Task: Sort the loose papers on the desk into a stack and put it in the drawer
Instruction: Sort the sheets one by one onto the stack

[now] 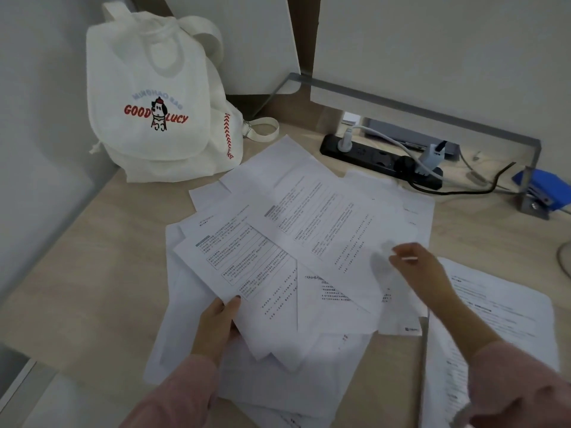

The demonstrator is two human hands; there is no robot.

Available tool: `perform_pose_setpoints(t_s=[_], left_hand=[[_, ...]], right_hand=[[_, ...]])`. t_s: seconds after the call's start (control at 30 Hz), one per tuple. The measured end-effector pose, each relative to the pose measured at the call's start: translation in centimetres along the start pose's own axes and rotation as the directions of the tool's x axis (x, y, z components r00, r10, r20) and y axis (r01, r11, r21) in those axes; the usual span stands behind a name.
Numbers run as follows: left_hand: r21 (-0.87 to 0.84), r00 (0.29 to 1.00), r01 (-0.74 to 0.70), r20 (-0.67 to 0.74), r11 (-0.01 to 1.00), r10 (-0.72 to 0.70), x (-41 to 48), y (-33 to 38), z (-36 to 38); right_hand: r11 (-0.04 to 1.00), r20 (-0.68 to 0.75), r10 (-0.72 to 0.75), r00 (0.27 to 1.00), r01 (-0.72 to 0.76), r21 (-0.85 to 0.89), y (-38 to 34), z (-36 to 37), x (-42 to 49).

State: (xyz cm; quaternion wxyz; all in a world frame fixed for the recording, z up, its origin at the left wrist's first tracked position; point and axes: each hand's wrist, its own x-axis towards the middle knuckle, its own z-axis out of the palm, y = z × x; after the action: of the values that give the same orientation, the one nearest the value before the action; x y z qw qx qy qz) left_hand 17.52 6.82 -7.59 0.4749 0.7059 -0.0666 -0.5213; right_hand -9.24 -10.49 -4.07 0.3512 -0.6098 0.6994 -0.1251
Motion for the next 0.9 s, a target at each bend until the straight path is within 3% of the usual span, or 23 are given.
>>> perform_pose_setpoints(t_s=[0.17,0.3,0.5,0.67,0.9], left_hand=[[0.004,1.000,-0.030,-0.002,1.000,0.030,0.5,-0.9,-0.2],[-0.020,1.000,-0.022,0.022,1.000,0.023,0.9,-1.3,-0.6],[-0.041,0.999,-0.011,0.039,0.999,0.013,1.2,-1.4,-0.8],[-0.072,0.999,0.013,0.043,0.997,-0.010,1.3,-1.0,-0.7],[-0.066,0.998,0.051,0.043,0.997,-0.048,1.4,-0.6,-0.7]], right_hand=[[0.958,0.062,-0.089,0.994,0.102,-0.266,-0.7,-0.1,5.8],[0.922,0.136,-0.047,0.990,0.095,-0.375,-1.6,0.4,8.7],[0.826,0.106,-0.022,0.994,0.078,-0.558,-2.4,0.5,9.6],[0.957,-0.030,0.047,0.998,-0.053,-0.285,-1.5,-0.4,6.8],[0.943,0.083,0.324,0.943,-0.315,-0.104,1.9,1.0,0.2]])
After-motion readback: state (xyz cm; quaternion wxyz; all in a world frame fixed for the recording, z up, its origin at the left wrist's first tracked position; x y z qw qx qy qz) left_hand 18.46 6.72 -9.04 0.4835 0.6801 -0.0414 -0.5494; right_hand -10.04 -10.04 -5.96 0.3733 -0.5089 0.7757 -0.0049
